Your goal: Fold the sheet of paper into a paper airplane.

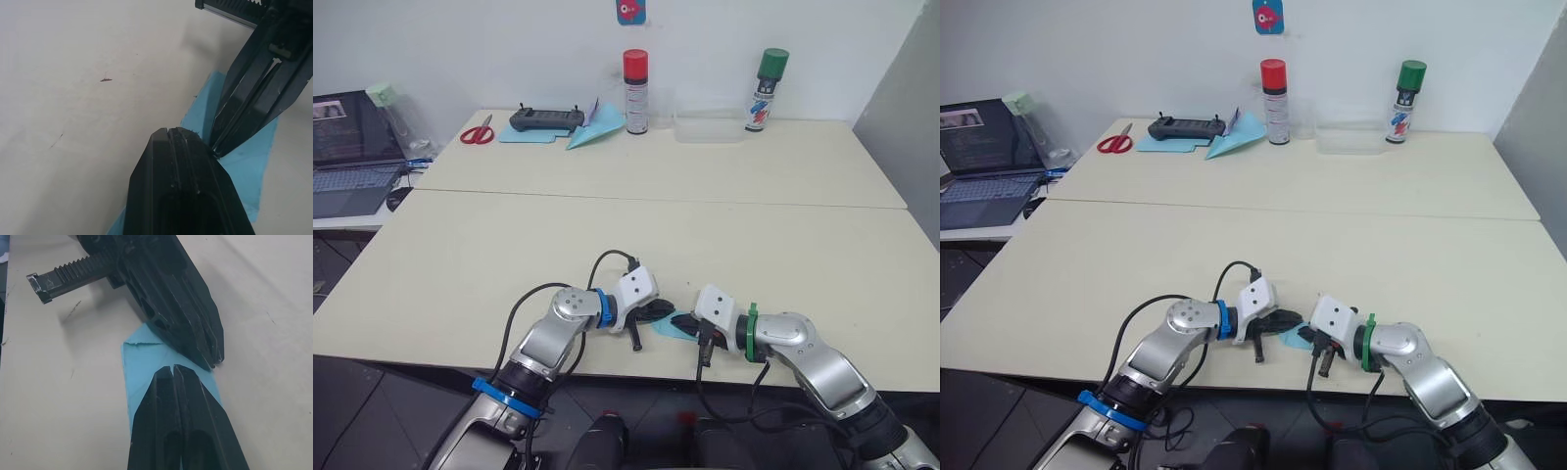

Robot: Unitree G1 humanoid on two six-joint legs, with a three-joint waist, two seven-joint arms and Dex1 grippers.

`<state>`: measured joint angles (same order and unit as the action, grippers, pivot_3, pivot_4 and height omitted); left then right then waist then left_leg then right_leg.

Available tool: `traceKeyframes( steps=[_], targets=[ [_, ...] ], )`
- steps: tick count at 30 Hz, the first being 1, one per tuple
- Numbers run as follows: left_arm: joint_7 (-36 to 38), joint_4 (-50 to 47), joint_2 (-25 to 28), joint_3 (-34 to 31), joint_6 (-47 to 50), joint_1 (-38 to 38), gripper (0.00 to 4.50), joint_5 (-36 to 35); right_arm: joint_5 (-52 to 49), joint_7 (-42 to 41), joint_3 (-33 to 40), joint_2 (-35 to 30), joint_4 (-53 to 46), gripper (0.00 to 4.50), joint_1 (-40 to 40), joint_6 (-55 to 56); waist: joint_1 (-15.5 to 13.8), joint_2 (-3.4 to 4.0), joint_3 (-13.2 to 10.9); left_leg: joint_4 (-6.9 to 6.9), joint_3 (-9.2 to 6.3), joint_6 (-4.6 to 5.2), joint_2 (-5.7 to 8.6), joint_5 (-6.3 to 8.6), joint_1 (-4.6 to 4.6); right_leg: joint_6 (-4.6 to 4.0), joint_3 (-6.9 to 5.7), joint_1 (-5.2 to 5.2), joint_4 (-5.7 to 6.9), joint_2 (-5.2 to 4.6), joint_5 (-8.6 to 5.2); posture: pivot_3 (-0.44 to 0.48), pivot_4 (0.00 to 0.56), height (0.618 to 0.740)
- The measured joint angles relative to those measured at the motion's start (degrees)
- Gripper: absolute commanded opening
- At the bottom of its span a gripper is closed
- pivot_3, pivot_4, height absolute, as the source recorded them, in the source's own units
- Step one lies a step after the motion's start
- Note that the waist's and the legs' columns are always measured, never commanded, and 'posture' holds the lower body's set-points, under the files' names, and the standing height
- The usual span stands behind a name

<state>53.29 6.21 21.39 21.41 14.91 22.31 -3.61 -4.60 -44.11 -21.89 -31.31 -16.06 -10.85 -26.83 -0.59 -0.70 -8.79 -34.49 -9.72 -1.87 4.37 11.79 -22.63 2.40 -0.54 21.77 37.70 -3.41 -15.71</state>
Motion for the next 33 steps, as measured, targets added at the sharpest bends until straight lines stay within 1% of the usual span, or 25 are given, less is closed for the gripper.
traceKeyframes(
  steps=[3, 7, 9, 10, 11, 17, 20, 22, 23, 26, 30, 32, 33],
  targets=[
    [-0.33, -0.31, 1.71, -0.39, -0.48, -0.60, 0.00, 0.20, 0.00, -0.01, 0.01, -0.25, -0.03, 0.04, 0.10, 0.00, 0.15, 0.04, 0.06, 0.07, 0.00, 0.00, -0.02, 0.00, 0.11, -0.02, 0.01, -0.06, 0.00, 0.00, -0.01, 0.000, 0.150, 0.740],
    [-3.20, -0.02, 2.48, -5.55, 4.68, -1.42, 0.00, -2.09, -0.01, 0.01, 0.25, -1.14, -0.46, 0.04, 0.65, -0.01, 0.33, 0.03, 0.08, 0.15, -0.05, 0.00, -0.04, 0.00, 0.30, -0.04, 0.01, -0.19, 0.00, -0.01, -0.03, 0.000, 0.150, 0.740],
    [-4.01, 0.36, 3.75, -7.28, 6.81, -1.31, 0.00, -2.65, -0.01, -0.01, 0.27, -1.30, -0.57, 0.04, 0.76, -0.02, 0.47, 0.03, 0.09, 0.22, -0.03, -0.01, -0.05, 0.01, 0.53, -0.08, 0.02, -0.36, 0.00, -0.02, -0.06, 0.000, 0.150, 0.740],
    [-3.98, 0.35, 4.36, -7.43, 7.30, -1.38, 0.00, -2.77, -0.02, -0.03, 0.27, -1.30, -0.58, 0.04, 0.81, -0.03, 0.53, 0.00, 0.11, 0.31, 0.03, -0.02, -0.06, 0.01, 0.64, -0.34, 0.04, -0.42, 0.00, -0.06, -0.22, 0.000, 0.150, 0.740],
    [-3.90, 0.25, 4.84, -7.55, 7.80, -1.54, 0.00, -2.90, -0.02, -0.07, 0.26, -1.31, -0.59, 0.04, 0.82, -0.03, 0.58, -0.01, 0.14, 0.37, 0.08, -0.02, -0.06, 0.01, 0.71, -0.40, 0.05, -0.45, 0.00, -0.09, -0.26, 0.000, 0.150, 0.740],
    [-3.52, -0.52, 6.93, -9.05, 8.16, -2.14, 0.00, -4.35, -0.72, -0.58, 0.69, -0.94, -0.35, 0.04, 0.71, 0.04, 0.98, -0.04, 0.17, 0.52, 0.10, -0.08, -0.18, 0.05, 0.78, -0.38, 0.09, -0.39, 0.01, -0.07, -0.25, 0.000, 0.150, 0.740],
    [-3.69, -0.23, 6.98, -11.64, 7.20, -2.37, 0.00, -6.27, -2.69, -0.80, 3.19, 0.55, 0.73, 0.04, 0.55, 0.14, 0.98, -0.07, -0.17, 0.51, 0.04, -0.09, -0.19, 0.05, 0.64, -0.34, 0.08, -0.25, 0.05, -0.06, -0.23, 0.000, 0.150, 0.740],
    [-3.14, -0.44, 8.44, -14.63, 7.56, -2.30, 0.00, -8.09, -5.30, -1.58, 6.11, 0.57, 0.15, 0.04, -0.19, 0.05, 0.97, -0.11, -0.44, 0.47, 0.03, -0.11, -0.17, 0.03, 0.06, -0.23, 0.07, 0.33, 0.18, -0.05, -0.15, 0.000, 0.150, 0.740],
    [-2.05, -1.30, 9.95, -15.65, 7.44, -2.25, 0.00, -8.88, -7.47, -2.16, 8.02, 0.58, -0.98, 0.21, -1.03, -0.70, 0.99, -0.11, -0.50, 0.39, 0.02, -0.16, -0.16, 0.00, -0.24, -0.24, 0.04, 0.62, 0.25, 0.00, -0.13, 0.000, 0.150, 0.740],
    [1.83, -4.42, 13.66, -17.39, 5.96, -2.06, 0.78, -10.64, -14.03, -4.38, 12.76, -0.32, -6.36, 0.97, -3.92, -4.27, 0.91, -0.09, -0.59, 0.43, 0.03, -0.23, -0.10, -0.03, -0.29, -0.26, 0.03, 0.61, 0.13, -0.03, -0.13, 0.000, 0.150, 0.740],
    [6.64, -10.50, 17.25, -18.60, 4.36, -4.94, 1.96, -13.46, -18.65, -7.16, 14.71, -3.65, -11.43, 2.34, -4.47, -6.42, 0.81, -0.08, -0.61, 0.44, 0.15, -0.29, -0.06, 0.04, -0.31, -0.26, 0.08, 0.55, -0.09, -0.12, -0.14, 0.000, 0.150, 0.740],
    [7.43, -14.95, 17.86, -19.78, 1.50, -8.59, 2.52, -14.03, -18.69, -9.19, 14.59, -6.63, -13.22, 2.36, -2.34, -4.67, 0.72, -0.06, -0.66, 0.47, 0.22, -0.27, -0.04, 0.06, -0.34, -0.24, 0.09, 0.53, -0.25, -0.21, -0.17, 0.000, 0.150, 0.740],
    [7.63, -16.93, 17.94, -19.88, 0.21, -10.21, 2.56, -14.20, -18.65, -10.15, 14.47, -7.82, -13.50, 2.25, -1.03, -3.85, 0.70, -0.06, -0.67, 0.48, 0.24, -0.26, -0.06, 0.06, -0.35, -0.24, 0.09, 0.50, -0.37, -0.22, -0.17, 0.000, 0.150, 0.740]
  ],
)
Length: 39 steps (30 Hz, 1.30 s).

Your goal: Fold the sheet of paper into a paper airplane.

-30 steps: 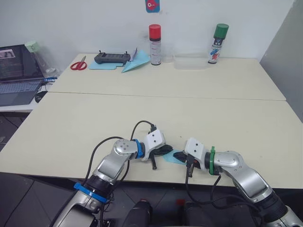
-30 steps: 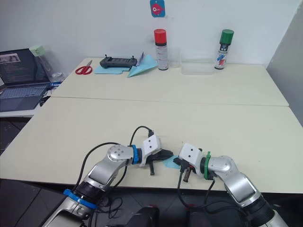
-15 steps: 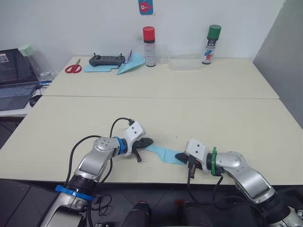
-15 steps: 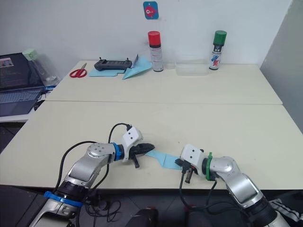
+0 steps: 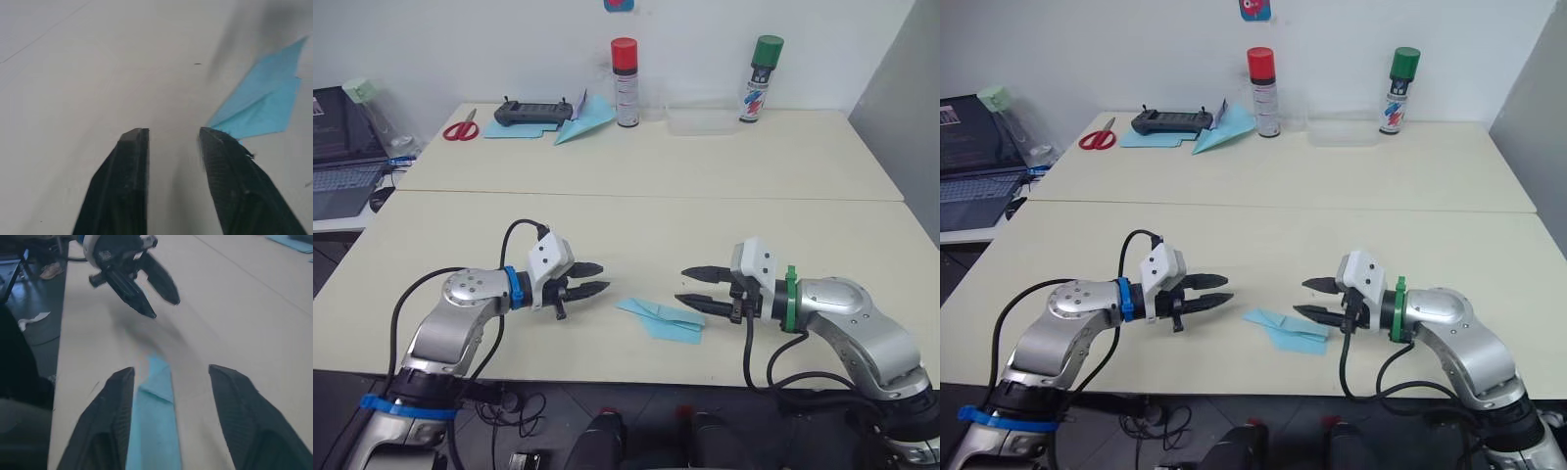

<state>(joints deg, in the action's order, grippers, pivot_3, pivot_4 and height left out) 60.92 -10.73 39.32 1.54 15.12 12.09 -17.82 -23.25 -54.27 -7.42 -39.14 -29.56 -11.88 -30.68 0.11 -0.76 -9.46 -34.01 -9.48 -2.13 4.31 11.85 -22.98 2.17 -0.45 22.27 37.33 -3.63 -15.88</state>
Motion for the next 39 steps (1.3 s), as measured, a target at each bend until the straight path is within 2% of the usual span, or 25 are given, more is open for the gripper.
traceKeyframes(
  steps=[2, 6, 10, 19, 23, 30, 34, 39],
  targets=[
    [0.94, -4.46, 0.37, -0.59, -2.51, -4.12, 2.57, -0.43, 0.09, -2.00, -0.39, -1.61, -0.41, 1.69, 2.39, 2.18, -0.02, 0.01, -0.02, 0.00, 0.02, 0.02, -0.03, 0.01, -0.03, 0.01, 0.01, 0.00, -0.10, 0.00, 0.01, 0.000, 0.150, 0.740],
    [3.11, -9.62, 2.54, -1.98, -6.12, -10.44, 2.57, -1.51, 4.49, -5.02, -3.01, -4.97, -0.10, 0.26, 6.78, 9.57, -0.06, 0.04, -0.06, 0.00, 0.13, 0.10, -0.07, 0.06, -0.01, 0.03, -0.01, -0.02, -0.09, 0.01, 0.02, 0.000, 0.150, 0.740],
    [3.18, -11.94, 3.14, -2.97, -6.01, -13.31, 2.57, -2.71, 10.16, -3.36, -5.89, -4.04, 2.05, 0.26, 7.11, 14.93, -0.08, 0.05, -0.07, -0.01, 0.14, 0.12, -0.15, 0.06, 0.04, -0.15, -0.11, -0.06, -0.04, 0.04, -0.03, 0.000, 0.150, 0.740],
    [1.92, -16.10, 3.47, -3.26, -5.99, -15.92, 2.57, -3.22, 19.84, 4.07, -9.04, 1.26, 8.46, 0.26, 4.24, 17.19, -0.12, 0.04, -0.08, -0.02, 0.15, 0.11, -0.14, 0.05, 0.05, 0.07, -0.07, -0.05, -0.02, 0.06, 0.11, 0.000, 0.150, 0.740],
    [0.71, -16.20, 3.48, -3.27, -5.05, -15.21, 2.57, -3.82, 19.52, 3.61, -8.96, 1.22, 8.07, 0.26, 4.24, 17.44, -0.10, 0.04, -0.08, -0.02, 0.16, 0.11, -0.14, 0.05, 0.05, 0.07, -0.08, -0.06, -0.02, 0.07, 0.11, 0.000, 0.150, 0.740],
    [-0.43, -16.55, 3.48, -3.27, -4.00, -14.01, 2.57, -4.53, 13.25, 0.41, -6.29, 0.74, 2.56, 0.26, 4.71, 18.26, -0.09, 0.06, -0.09, -0.02, 0.15, 0.11, -0.16, 0.05, 0.06, 0.08, -0.10, -0.08, -0.01, 0.10, 0.12, 0.000, 0.150, 0.740],
    [-1.12, -17.04, 3.43, -3.26, -3.55, -13.68, 2.57, -4.72, 12.92, 0.71, -5.49, 1.40, 3.12, 1.17, 4.09, 19.06, -0.08, 0.06, -0.09, -0.03, 0.15, 0.11, -0.15, 0.05, 0.07, 0.08, -0.09, -0.08, 0.00, 0.11, 0.12, 0.000, 0.150, 0.740],
    [-1.52, -17.19, 3.43, -3.25, -3.18, -13.68, 2.57, -4.72, 14.44, 1.73, -5.75, 1.74, 5.69, 3.03, 3.37, 19.10, -0.09, 0.06, -0.09, -0.04, 0.18, 0.11, -0.15, 0.05, 0.07, 0.07, -0.09, -0.07, 0.01, 0.12, 0.13, 0.000, 0.150, 0.740]
  ],
)
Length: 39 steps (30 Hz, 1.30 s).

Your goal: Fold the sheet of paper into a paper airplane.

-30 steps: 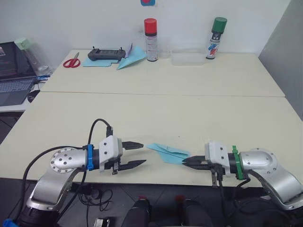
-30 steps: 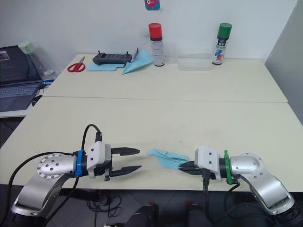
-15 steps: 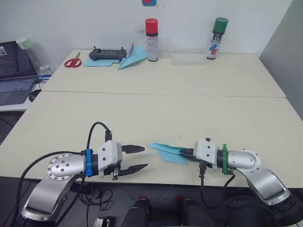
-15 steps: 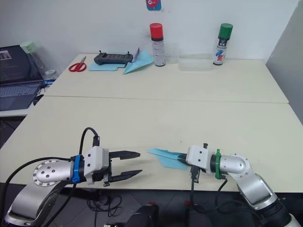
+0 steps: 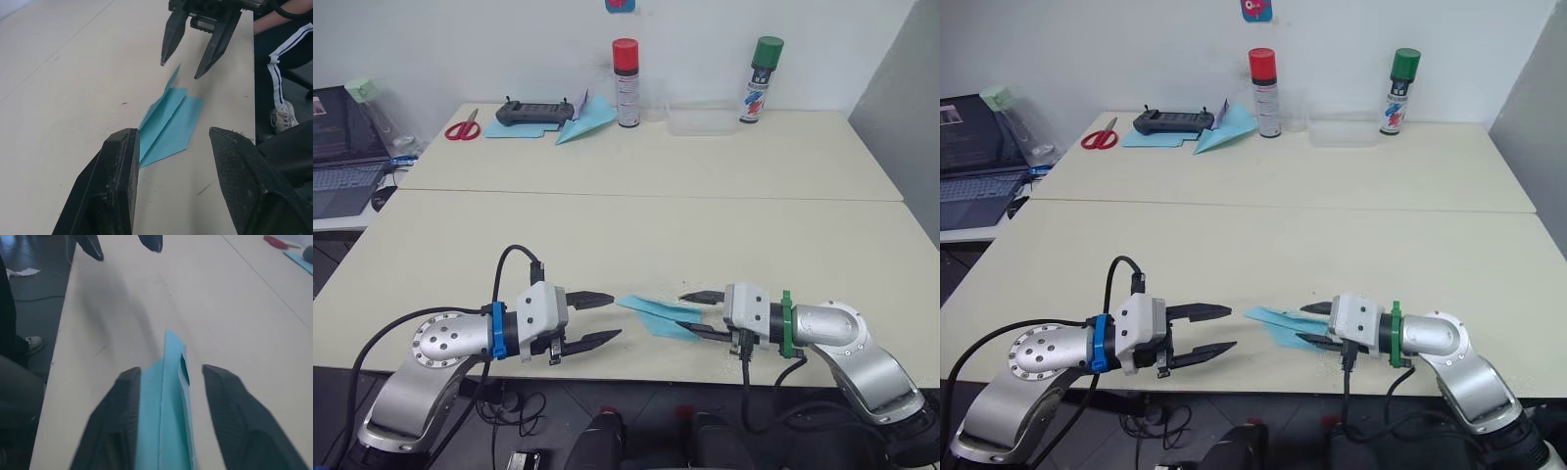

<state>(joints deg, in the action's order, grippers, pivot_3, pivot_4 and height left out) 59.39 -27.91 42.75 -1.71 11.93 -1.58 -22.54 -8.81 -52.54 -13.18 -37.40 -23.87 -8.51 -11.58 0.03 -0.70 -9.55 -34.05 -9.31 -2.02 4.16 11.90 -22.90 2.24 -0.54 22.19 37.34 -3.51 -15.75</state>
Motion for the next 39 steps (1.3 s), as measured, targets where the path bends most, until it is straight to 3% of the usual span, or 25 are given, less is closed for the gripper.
traceKeyframes(
  steps=[1, 9, 12, 19, 20, 27, 29, 34, 39],
  targets=[
    [-0.01, -0.01, 0.00, 0.03, 0.00, 0.01, 2.57, 0.00, 0.99, 0.56, -0.16, 0.35, 0.90, 3.34, -0.21, -0.04, 0.00, 0.00, 0.00, 0.00, 0.00, 0.00, 0.00, 0.00, 0.00, 0.00, 0.00, 0.00, 0.01, 0.00, 0.00, 0.000, 0.150, 0.740],
    [-0.06, -1.27, -0.26, 0.33, 0.20, 1.19, 2.57, -0.38, 0.56, 2.78, -1.13, 4.81, 4.98, 3.34, -0.72, -4.27, 0.04, 0.00, 0.00, -0.01, 0.01, -0.01, 0.00, 0.00, 0.03, -0.02, 0.04, 0.02, 0.12, 0.02, 0.00, 0.000, 0.150, 0.740],
    [0.16, -1.12, -0.28, 0.46, -0.24, 1.28, 2.57, -0.32, -2.16, 2.73, -0.64, 6.64, 5.86, 2.74, -1.05, -7.84, 0.05, 0.00, 0.00, -0.04, 0.00, 0.00, 0.02, 0.00, 0.05, -0.03, 0.05, 0.04, 0.22, 0.02, -0.01, 0.000, 0.150, 0.740],
    [0.22, -0.66, -0.38, 1.41, -1.37, 1.77, 2.57, -0.31, 2.71, 1.58, -2.91, 4.38, 9.71, 0.17, -1.28, -0.40, 0.07, 0.00, 0.00, -0.08, 0.07, 0.00, 0.04, 0.00, 0.08, -0.03, 0.01, 0.05, 0.32, 0.04, -0.02, 0.000, 0.150, 0.740],
    [0.21, -0.60, -0.38, 1.41, -1.39, 1.77, 2.57, -0.31, 3.30, 1.53, -2.95, 4.20, 10.14, 0.05, -1.28, 0.81, 0.07, 0.00, 0.00, -0.08, 0.08, 0.00, 0.04, 0.00, 0.08, -0.03, 0.01, 0.05, 0.32, 0.04, -0.02, 0.000, 0.150, 0.740],
    [-0.15, -0.40, -1.25, 1.41, -1.25, 1.94, 2.57, -0.33, 1.29, 1.93, -1.52, 6.55, 11.47, 0.05, -1.70, 0.04, 0.07, 0.00, 0.00, -0.16, 0.04, -0.01, 0.03, 0.00, 0.08, -0.03, 0.05, 0.04, 0.39, 0.05, -0.02, 0.000, 0.150, 0.740],
    [-0.07, -0.21, -1.26, 1.36, -1.00, 2.01, 2.57, -0.58, -2.19, 2.70, -0.08, 8.13, 10.76, 0.05, -1.74, -5.11, 0.07, 0.00, 0.00, -0.16, 0.01, -0.01, 0.03, 0.00, 0.08, -0.05, 0.07, 0.05, 0.42, 0.05, -0.02, 0.000, 0.150, 0.740],
    [0.92, 2.71, 0.76, -1.53, 2.94, 2.05, 2.57, -4.74, -14.83, 8.27, 5.37, 12.61, 8.41, 0.05, -3.97, -30.13, 0.08, 0.01, 0.00, -0.17, -0.09, -0.01, 0.01, 0.00, 0.11, -0.17, 0.11, 0.10, 0.60, 0.06, -0.10, 0.000, 0.150, 0.740],
    [-0.39, 2.95, 1.04, -3.16, 10.46, 4.23, 2.57, -9.77, -17.30, 12.38, 7.87, 13.71, 10.62, 0.05, -4.72, -39.18, 0.04, 0.01, 0.00, -0.18, -0.02, 0.00, 0.06, 0.00, 0.10, -0.17, 0.07, 0.08, 0.61, 0.06, -0.10, 0.000, 0.150, 0.740]
  ],
)
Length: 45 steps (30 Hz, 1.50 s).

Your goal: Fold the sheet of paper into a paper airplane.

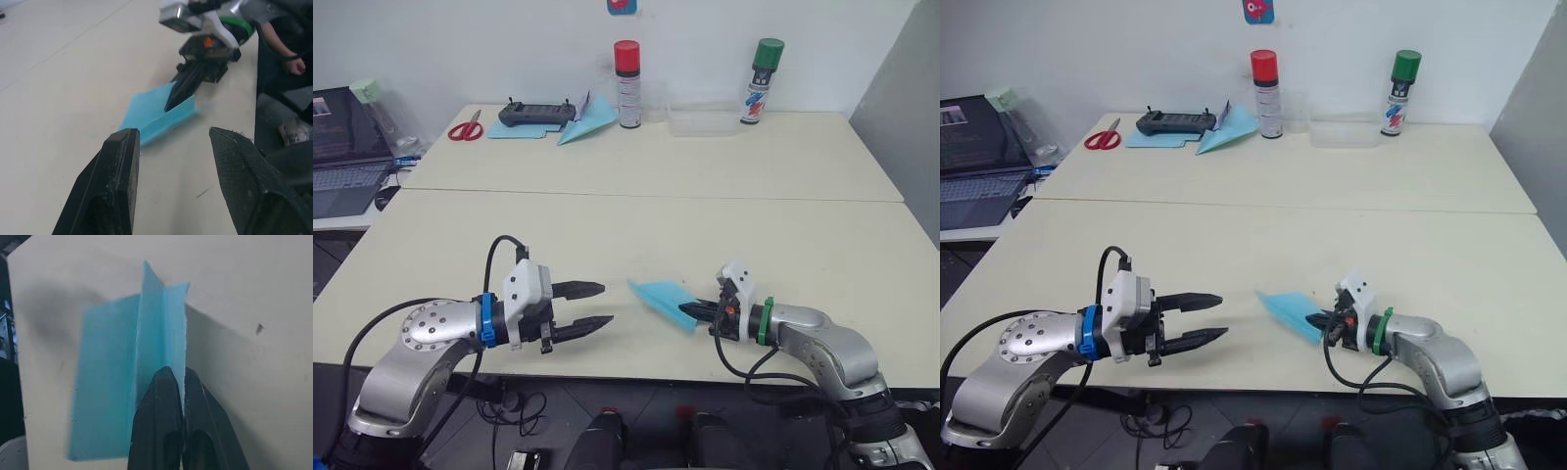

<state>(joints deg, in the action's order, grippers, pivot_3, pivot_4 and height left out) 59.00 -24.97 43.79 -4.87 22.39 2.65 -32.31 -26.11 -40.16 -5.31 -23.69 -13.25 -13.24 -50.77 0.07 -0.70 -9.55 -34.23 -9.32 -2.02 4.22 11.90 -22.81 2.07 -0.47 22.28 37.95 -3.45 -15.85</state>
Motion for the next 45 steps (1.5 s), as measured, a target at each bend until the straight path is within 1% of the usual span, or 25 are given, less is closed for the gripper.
traceKeyframes(
  steps=[1, 2, 4, 11, 16, 19, 21, 24, 26, 30, 32, 38, 44, 45],
  targets=[
    [-0.68, -0.13, -0.09, -0.01, 1.14, 0.33, 2.57, -0.67, -0.80, 0.75, 1.04, 0.65, 0.41, 0.05, -0.31, -1.39, 0.06, 0.00, 0.00, 0.00, 0.00, 0.00, 0.00, 0.00, 0.00, 0.00, 0.00, 0.01, 0.02, 0.00, 0.00, 0.000, 0.150, 0.740],
    [-1.12, -0.27, -0.22, -0.01, 1.89, 0.37, 2.57, -1.15, -1.75, 1.25, 1.89, 0.97, 0.68, 0.40, -0.87, -2.48, 0.08, 0.00, 0.00, 0.00, 0.00, 0.00, 0.00, 0.00, 0.02, 0.00, 0.00, 0.01, 0.03, 0.00, 0.00, 0.000, 0.150, 0.740],
    [-1.80, -0.30, -0.32, 0.04, 2.37, 0.38, 2.57, -1.31, -2.12, 1.83, 3.08, 0.36, 1.05, 0.94, -1.57, -3.00, 0.10, 0.00, 0.00, 0.00, 0.04, 0.00, 0.00, 0.00, 0.01, 0.00, -0.04, 0.01, 0.02, 0.02, 0.00, 0.000, 0.150, 0.740],
    [-2.27, -0.24, -0.31, 0.03, 2.60, 1.66, 2.57, -1.31, -2.27, 1.51, 4.43, -2.95, -0.16, 3.41, -2.24, -1.97, 0.09, 0.01, -0.01, -0.02, 0.08, 0.00, 0.00, 0.00, 0.00, 0.00, -0.04, 0.01, 0.02, 0.02, 0.00, 0.000, 0.150, 0.740],
    [-3.28, 0.33, -0.34, 0.03, 2.58, 3.88, 2.57, -1.24, 0.23, 0.00, 4.15, -8.20, -4.66, 3.41, -5.78, 4.61, 0.09, 0.04, -0.03, -0.03, 0.10, 0.00, -0.02, 0.00, -0.01, 0.01, -0.08, 0.01, 0.01, 0.02, 0.00, 0.000, 0.150, 0.740],
    [-3.30, 0.31, -0.31, 0.03, 2.58, 4.80, 2.57, -1.32, 0.27, -0.30, 3.19, -8.08, -8.48, 2.80, -6.52, 7.19, 0.15, 0.04, -0.03, -0.02, 0.10, 0.00, -0.04, 0.00, -0.01, -0.01, -0.05, 0.01, 0.01, 0.03, -0.01, 0.000, 0.150, 0.740],
    [-2.93, 0.31, 0.22, 0.02, 3.20, 4.83, 2.57, -1.49, 1.23, 0.27, -0.15, -8.18, -11.28, 2.15, -6.46, 7.06, 0.20, 0.04, -0.03, -0.02, 0.08, 0.00, -0.04, 0.00, -0.02, -0.01, -0.04, 0.03, 0.01, 0.03, -0.01, 0.000, 0.150, 0.740],
    [-0.89, 0.30, 2.56, 0.02, 3.50, 5.03, 2.57, -1.49, 3.93, 1.67, -5.72, -8.42, -14.07, 2.15, -6.53, 6.12, 0.19, 0.04, -0.03, -0.03, 0.07, -0.01, -0.04, 0.00, -0.03, -0.02, -0.02, 0.03, 0.00, 0.03, -0.01, 0.000, 0.150, 0.740],
    [0.11, 0.53, 3.16, 0.03, 3.41, 6.76, 2.57, -1.45, 5.95, 3.34, -8.98, -7.28, -14.14, 2.15, -7.29, 5.10, 0.17, 0.04, -0.03, -0.04, 0.05, -0.01, -0.03, 0.00, -0.04, -0.01, -0.03, 0.03, 0.00, 0.02, -0.01, 0.000, 0.150, 0.740],
    [0.74, 0.63, 3.50, 0.20, 3.25, 8.74, 2.57, -1.12, 9.17, 4.76, -13.04, -6.80, -13.89, 2.15, -9.28, 4.51, 0.11, 0.04, -0.03, -0.04, 0.05, -0.01, -0.03, 0.00, -0.03, 0.00, -0.03, 0.02, 0.00, 0.03, -0.01, 0.000, 0.150, 0.740],
    [2.13, 0.56, 4.59, 1.12, 1.70, 8.76, 2.57, 0.82, 10.91, 5.14, -15.21, -7.24, -13.25, 2.15, -9.93, 3.96, 0.16, 0.04, -0.03, -0.02, 0.06, -0.01, -0.02, 0.00, -0.03, -0.02, -0.03, 0.04, -0.01, 0.03, -0.01, 0.000, 0.150, 0.740],
    [2.06, 0.17, 4.55, 2.31, 2.90, 9.33, 2.57, 1.00, 13.87, 5.47, -18.68, -7.02, -11.36, 2.15, -10.07, 2.51, 0.20, 0.04, -0.03, -0.02, 0.02, -0.01, -0.02, 0.00, -0.04, -0.02, -0.02, 0.05, 0.00, 0.02, -0.01, 0.000, 0.150, 0.740],
    [1.61, -0.02, 4.09, 2.48, 3.47, 9.53, 2.57, 1.05, 16.40, 5.80, -19.83, -6.66, -8.60, 2.15, -9.99, 2.26, 0.22, 0.04, -0.03, -0.03, 0.04, -0.01, -0.02, -0.01, -0.03, -0.02, -0.04, 0.04, 0.01, 0.03, -0.01, 0.000, 0.150, 0.740],
    [1.55, -0.03, 3.97, 2.48, 3.49, 9.65, 2.57, 1.05, 17.07, 5.77, -20.20, -6.79, -8.10, 1.96, -9.97, 2.28, 0.22, 0.04, -0.03, -0.03, 0.04, -0.01, -0.02, -0.01, -0.03, -0.02, -0.05, 0.04, 0.01, 0.03, -0.01, 0.000, 0.150, 0.740]
  ],
)
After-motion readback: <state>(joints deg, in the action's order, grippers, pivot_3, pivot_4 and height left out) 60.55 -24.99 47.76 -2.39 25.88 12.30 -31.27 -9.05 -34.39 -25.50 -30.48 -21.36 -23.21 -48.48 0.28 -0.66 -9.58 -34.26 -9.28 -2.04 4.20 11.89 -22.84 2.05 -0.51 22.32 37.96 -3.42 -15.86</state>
